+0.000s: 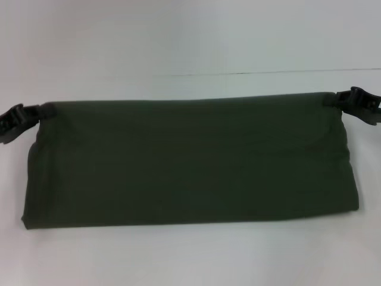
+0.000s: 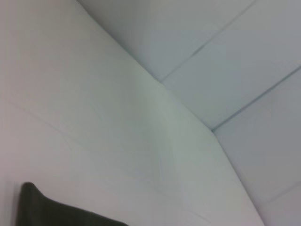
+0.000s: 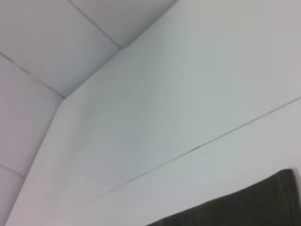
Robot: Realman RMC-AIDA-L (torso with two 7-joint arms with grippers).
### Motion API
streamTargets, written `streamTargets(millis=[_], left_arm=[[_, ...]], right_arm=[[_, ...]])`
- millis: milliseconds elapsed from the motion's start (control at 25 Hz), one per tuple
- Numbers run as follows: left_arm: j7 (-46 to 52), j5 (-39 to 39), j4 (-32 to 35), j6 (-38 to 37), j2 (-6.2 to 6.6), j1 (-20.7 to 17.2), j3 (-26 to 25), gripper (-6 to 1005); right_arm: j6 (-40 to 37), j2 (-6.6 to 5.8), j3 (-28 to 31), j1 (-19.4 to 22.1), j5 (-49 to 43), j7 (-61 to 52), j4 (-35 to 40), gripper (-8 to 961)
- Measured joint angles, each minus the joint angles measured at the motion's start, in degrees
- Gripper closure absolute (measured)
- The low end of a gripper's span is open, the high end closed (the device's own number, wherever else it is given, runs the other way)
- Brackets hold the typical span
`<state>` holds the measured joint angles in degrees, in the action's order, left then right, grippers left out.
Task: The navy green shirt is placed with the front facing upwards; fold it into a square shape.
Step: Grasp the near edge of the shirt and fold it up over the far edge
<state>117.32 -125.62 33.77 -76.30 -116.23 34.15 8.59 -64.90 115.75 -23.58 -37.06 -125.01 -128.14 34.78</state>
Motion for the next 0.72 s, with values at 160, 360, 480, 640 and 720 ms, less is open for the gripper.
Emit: streamTargets(millis=[160,360,480,640,720], left_arm=[[-2.58,1.76,-1.04,4.61,-1.54,0.77,0.12,958],[-5.62,3.48,-2.28,9.34,-2.96,1.57,0.39,958],[-7.32,4.39,-2.75,12.14,-3.70,1.95,0.47,958],[-9.66,5.65,-3.08,15.61,-4.87,2.70,0.47,957],[-10.59,6.03,-3.32,17.35,-5.29,3.19,0.47,957]], right_arm=[[4.96,1.07,-0.07,-1.14,1.42,2.97,-2.36,900],[10.22,2.99,-0.48,-2.16,3.48,6.45,-3.15,900],[13.22,3.64,-0.67,-2.86,3.91,8.07,-3.70,899],[16.41,3.75,-0.77,-4.20,5.61,11.10,-6.06,899],[17.92,3.76,-0.86,-4.88,6.43,12.38,-6.90,899]])
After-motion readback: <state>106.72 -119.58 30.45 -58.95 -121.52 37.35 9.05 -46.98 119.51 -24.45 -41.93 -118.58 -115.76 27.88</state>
